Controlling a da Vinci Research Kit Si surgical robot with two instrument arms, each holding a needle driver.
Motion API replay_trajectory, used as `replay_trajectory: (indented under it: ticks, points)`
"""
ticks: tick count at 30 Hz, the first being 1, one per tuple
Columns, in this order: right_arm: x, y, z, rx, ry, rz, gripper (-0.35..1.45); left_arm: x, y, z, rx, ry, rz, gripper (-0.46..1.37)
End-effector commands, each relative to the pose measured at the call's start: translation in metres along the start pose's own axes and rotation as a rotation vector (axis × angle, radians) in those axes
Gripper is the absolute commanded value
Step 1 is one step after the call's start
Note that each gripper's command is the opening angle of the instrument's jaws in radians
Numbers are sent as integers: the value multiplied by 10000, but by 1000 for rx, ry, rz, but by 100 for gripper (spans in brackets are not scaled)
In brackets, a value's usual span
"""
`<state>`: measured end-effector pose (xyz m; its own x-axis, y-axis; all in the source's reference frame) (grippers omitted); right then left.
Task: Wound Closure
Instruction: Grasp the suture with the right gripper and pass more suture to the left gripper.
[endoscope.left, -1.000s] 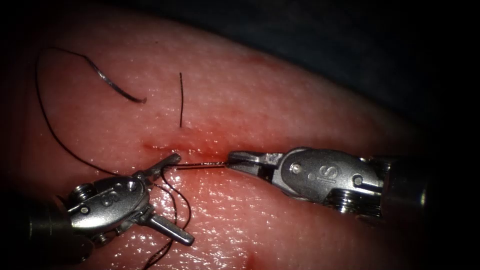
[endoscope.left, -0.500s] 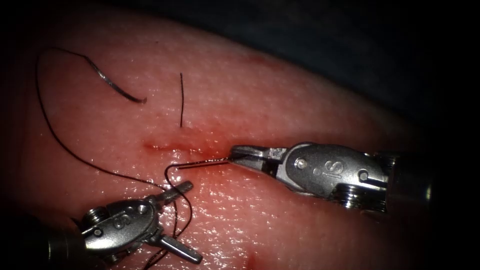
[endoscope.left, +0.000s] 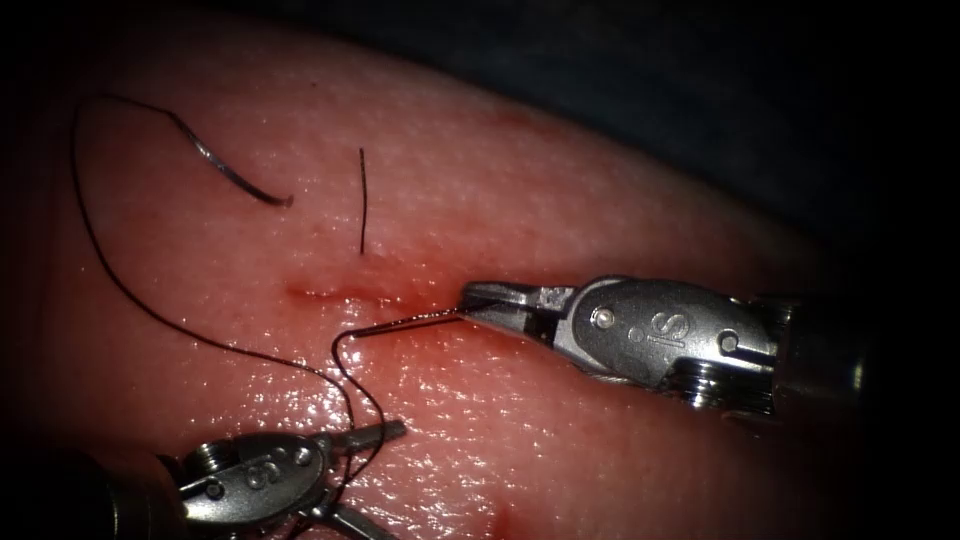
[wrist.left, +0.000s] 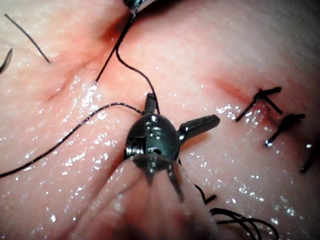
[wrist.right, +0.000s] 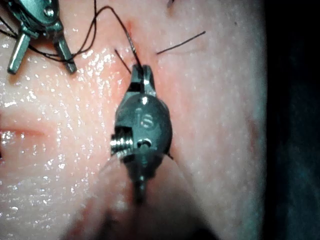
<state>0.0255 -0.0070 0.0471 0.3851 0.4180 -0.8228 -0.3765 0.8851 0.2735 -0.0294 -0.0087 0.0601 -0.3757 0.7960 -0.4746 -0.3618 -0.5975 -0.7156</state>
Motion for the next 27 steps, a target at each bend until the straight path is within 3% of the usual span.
replay_trajectory:
  ticks: [1, 6, 11, 13, 17, 19, 23, 26, 27]
  points:
    - [0, 0, 0, -1, 0, 0, -35, 2, -1, -1, 31, -26, -1, 58]
    - [0, 0, 0, -2, 0, 0, -35, 1, -1, -1, 102, -136, 14, 75]
    - [0, 0, 0, -2, 0, 0, -35, 3, -3, 7, 122, -153, 23, 59]
    - [0, 0, 0, -2, 0, 0, -35, 2, -3, 8, 125, -159, 24, 60]
    - [0, 0, 0, -2, 0, 0, -35, -1, -5, 5, 132, -207, 31, 81]
    - [0, 0, 0, -2, 0, 0, -35, -3, -7, 0, 136, -228, 37, 74]
    - [0, 0, 0, -2, 0, 0, -35, -4, -12, -11, 154, -231, 41, 44]
    - [0, -1, 0, -2, 0, 0, -35, -3, -18, -19, 179, -226, 37, -26]
    - [0, -1, 0, -2, 0, 0, -35, -3, -19, -21, 184, -223, 50, -35]
